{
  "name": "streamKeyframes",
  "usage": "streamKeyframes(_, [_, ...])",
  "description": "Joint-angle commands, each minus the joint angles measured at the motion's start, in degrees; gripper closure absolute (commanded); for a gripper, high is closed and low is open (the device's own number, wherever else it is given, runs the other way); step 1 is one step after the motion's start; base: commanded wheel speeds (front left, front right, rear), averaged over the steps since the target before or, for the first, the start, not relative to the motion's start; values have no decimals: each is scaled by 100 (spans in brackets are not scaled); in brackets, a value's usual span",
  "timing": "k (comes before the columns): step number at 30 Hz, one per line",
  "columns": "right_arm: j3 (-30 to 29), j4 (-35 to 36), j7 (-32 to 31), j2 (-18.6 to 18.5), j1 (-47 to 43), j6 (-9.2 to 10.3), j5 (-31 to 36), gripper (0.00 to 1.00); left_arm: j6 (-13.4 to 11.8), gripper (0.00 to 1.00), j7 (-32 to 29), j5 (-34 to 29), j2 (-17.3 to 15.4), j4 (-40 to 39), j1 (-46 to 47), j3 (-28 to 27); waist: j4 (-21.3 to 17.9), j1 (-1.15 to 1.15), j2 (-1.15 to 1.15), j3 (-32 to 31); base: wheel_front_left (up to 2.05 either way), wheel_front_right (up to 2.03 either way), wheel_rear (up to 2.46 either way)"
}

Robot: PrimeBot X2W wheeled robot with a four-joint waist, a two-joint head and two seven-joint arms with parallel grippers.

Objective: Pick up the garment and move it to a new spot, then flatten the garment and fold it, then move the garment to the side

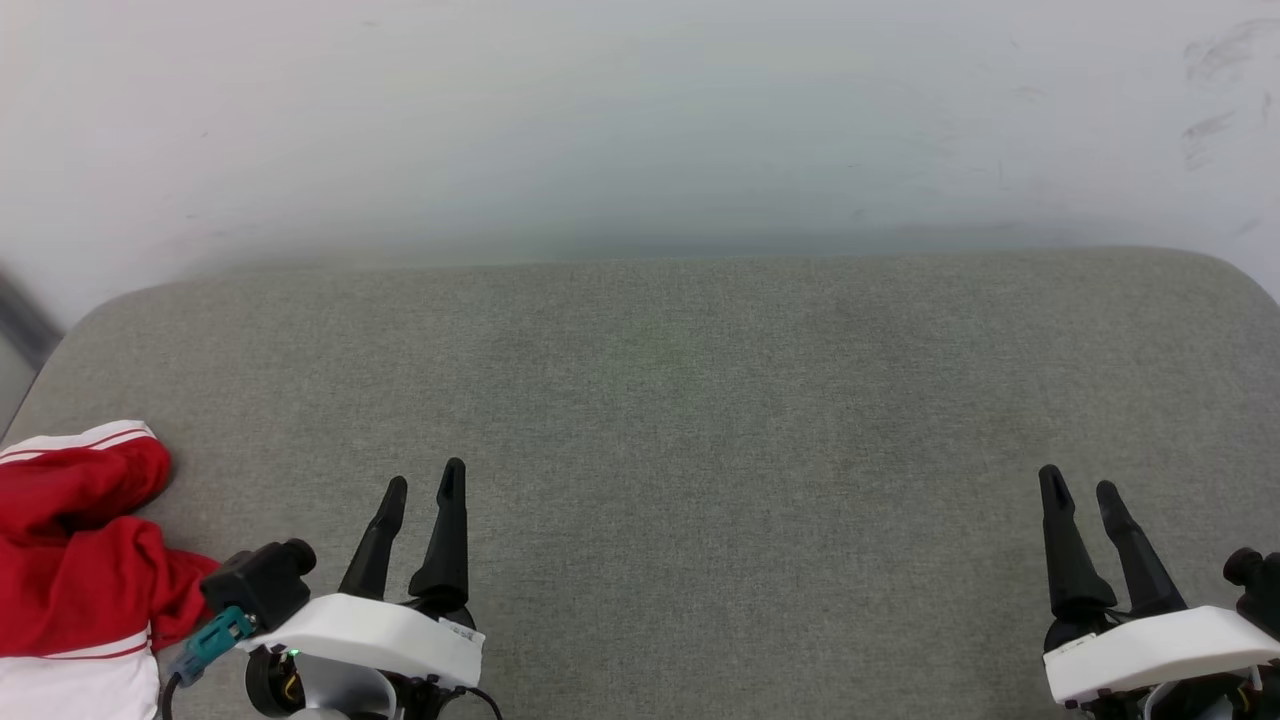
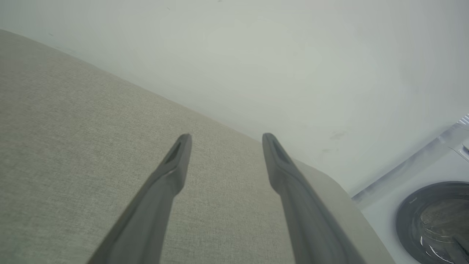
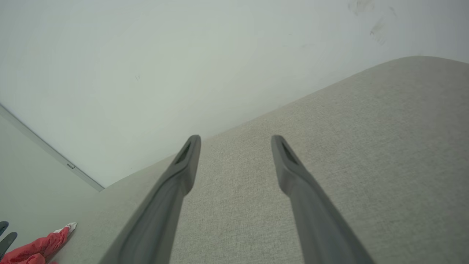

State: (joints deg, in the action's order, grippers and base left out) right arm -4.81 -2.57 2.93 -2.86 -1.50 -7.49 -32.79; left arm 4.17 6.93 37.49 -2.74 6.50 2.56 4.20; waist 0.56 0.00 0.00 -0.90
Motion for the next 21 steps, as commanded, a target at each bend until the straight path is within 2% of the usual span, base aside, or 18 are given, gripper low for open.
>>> streamKeyframes(1, [12, 124, -21, -7, -20, 0, 199, 0, -33, 0, 62, -228, -16, -86, -4, 35, 5, 0, 0, -2, 0, 0, 0])
streamKeyframes(21, [104, 344, -165, -8, 141, 0, 1727, 0, -172, 0, 356, -1635, -23, -31, -54, 171, 28, 0, 0, 4, 0, 0, 0])
